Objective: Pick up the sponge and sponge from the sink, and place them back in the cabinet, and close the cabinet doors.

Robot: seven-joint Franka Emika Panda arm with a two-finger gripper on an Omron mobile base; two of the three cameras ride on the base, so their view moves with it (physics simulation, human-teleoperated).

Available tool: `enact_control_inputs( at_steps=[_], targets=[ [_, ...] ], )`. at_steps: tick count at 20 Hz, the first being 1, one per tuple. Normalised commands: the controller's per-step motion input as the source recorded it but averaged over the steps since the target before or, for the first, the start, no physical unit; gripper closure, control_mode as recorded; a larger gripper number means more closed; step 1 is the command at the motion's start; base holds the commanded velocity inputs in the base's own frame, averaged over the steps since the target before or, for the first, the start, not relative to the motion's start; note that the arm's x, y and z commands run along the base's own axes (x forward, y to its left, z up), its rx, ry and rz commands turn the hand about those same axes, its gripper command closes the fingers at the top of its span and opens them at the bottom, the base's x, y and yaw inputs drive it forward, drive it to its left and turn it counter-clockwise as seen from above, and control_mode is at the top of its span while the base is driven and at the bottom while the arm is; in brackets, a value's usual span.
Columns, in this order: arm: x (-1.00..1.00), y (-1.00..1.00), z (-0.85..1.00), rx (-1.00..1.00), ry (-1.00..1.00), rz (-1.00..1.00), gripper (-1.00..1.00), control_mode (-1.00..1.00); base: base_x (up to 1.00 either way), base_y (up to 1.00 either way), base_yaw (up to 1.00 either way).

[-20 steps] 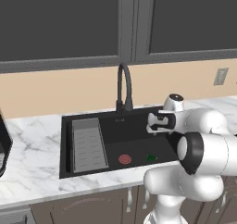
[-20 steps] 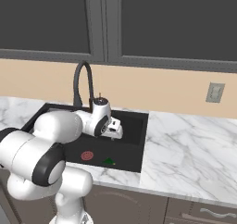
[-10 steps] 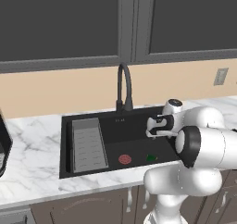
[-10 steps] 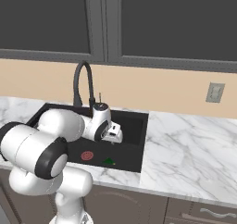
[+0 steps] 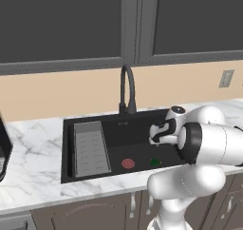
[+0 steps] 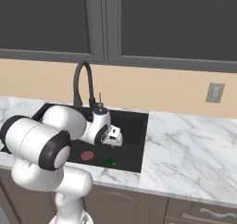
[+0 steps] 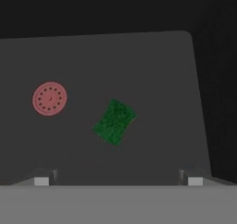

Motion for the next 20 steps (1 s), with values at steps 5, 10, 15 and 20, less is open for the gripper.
enact_control_inputs(
  at_steps=[5,10,15,20],
  targets=[
    [0.0,0.0,-0.11,0.0,0.0,0.0,-1.0,-1.0,0.0,0.0,0.0],
    [0.0,0.0,-0.12,0.0,0.0,0.0,-1.0,-1.0,0.0,0.0,0.0],
    [0.01,0.0,-0.15,0.0,0.0,0.0,-1.0,-1.0,0.0,0.0,0.0],
    [0.0,0.0,-0.15,0.0,0.0,0.0,-1.0,-1.0,0.0,0.0,0.0]
  ],
)
